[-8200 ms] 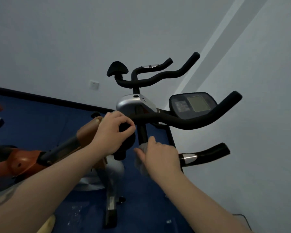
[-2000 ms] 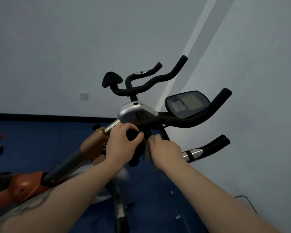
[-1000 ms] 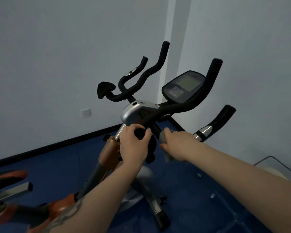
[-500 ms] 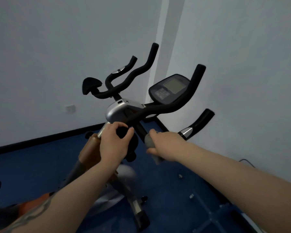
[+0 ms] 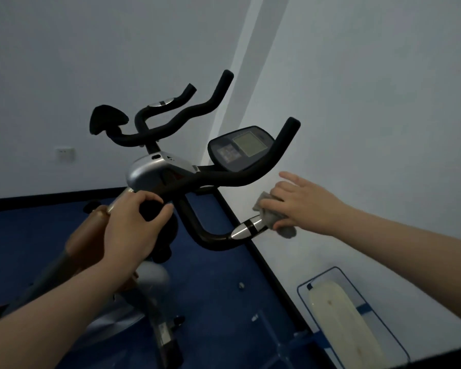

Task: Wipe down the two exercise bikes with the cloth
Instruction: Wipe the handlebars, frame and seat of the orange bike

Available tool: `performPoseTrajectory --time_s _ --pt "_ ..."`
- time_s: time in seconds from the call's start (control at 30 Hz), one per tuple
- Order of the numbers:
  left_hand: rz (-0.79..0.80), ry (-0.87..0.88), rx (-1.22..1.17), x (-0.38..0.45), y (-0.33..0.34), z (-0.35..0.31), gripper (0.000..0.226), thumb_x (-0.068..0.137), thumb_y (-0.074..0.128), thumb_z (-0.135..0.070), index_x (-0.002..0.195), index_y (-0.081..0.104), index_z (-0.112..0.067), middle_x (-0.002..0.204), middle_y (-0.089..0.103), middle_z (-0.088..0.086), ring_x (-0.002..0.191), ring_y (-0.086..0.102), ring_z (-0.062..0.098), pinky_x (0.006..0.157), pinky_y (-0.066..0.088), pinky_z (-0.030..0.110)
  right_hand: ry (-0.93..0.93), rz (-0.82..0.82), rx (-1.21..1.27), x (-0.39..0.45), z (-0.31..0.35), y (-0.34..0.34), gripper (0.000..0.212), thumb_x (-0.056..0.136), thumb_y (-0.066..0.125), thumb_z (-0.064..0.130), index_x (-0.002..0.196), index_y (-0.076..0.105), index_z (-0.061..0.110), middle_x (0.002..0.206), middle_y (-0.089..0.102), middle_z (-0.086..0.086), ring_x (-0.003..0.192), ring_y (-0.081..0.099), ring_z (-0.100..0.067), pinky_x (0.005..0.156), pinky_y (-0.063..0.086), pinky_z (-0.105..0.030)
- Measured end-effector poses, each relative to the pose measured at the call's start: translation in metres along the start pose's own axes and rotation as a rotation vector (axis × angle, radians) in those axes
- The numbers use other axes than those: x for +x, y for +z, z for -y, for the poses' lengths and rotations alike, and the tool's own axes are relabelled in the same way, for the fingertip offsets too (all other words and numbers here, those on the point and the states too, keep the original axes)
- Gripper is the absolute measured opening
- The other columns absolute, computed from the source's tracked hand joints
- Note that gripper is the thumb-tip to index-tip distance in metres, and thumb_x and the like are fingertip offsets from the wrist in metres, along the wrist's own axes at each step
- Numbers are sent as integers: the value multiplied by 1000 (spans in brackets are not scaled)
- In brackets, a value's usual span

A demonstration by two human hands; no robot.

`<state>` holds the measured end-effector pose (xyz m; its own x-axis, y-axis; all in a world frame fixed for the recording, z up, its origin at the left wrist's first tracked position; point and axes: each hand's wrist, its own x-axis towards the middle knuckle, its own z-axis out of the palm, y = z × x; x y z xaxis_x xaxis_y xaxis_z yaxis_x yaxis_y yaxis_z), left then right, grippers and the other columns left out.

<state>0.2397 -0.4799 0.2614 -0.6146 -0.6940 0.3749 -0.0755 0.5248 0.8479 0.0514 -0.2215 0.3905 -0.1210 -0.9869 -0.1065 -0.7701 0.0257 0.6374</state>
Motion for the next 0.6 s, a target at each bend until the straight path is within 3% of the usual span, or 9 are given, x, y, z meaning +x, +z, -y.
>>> performPoseTrajectory --time_s 0.13,0.27,0.37,0.47,0.53,0.57,0.6 --pt "2 4 1 0 0 -1 14 83 70 -40 88 61 -32 87 50 -20 86 47 0 70 33 18 70 2 -55 3 0 -4 52 93 35 56 107 65 16 86 62 -5 84 63 -27 110 39 -45" --pt "-7 -7 4 -1 0 -2 14 82 70 -40 88 61 -33 87 50 -18 84 46 0 70 33 18 262 72 10 24 34 -4 48 99 31 52 105 62 16 85 67 -2 84 64 -26 106 37 -41" --pt "-13 -9 1 -1 0 -3 13 81 70 -40 87 61 -33 85 51 -20 82 48 -5 68 31 11 243 189 116 44 61 -9 51 99 10 46 117 48 16 99 63 -4 89 59 -27 79 37 -37" --pt "-26 -13 5 -1 0 -4 13 81 70 -40 85 60 -34 84 51 -20 83 48 -5 67 33 15 137 260 206 78 104 -9 75 80 -8 40 133 41 17 106 52 -9 91 57 -30 60 26 -37" --pt "-30 -19 6 -1 0 -4 14 80 70 -41 85 59 -34 86 53 -16 84 47 -1 71 33 20 233 299 280 101 125 -10 63 89 2 37 139 36 20 104 48 -10 90 58 -30 53 23 -35" --pt "-28 -27 5 -1 1 -4 14 80 69 -42 85 58 -35 88 53 -15 87 47 1 73 33 21 269 320 314 110 128 -10 47 98 18 32 143 29 22 109 47 -12 92 58 -31 53 26 -36" --pt "-25 -34 5 -2 1 -5 14 80 69 -43 85 57 -36 90 54 -14 90 49 3 72 34 19 285 345 356 117 128 -7 48 100 35 26 146 21 24 115 47 -12 96 57 -33 56 30 -37"
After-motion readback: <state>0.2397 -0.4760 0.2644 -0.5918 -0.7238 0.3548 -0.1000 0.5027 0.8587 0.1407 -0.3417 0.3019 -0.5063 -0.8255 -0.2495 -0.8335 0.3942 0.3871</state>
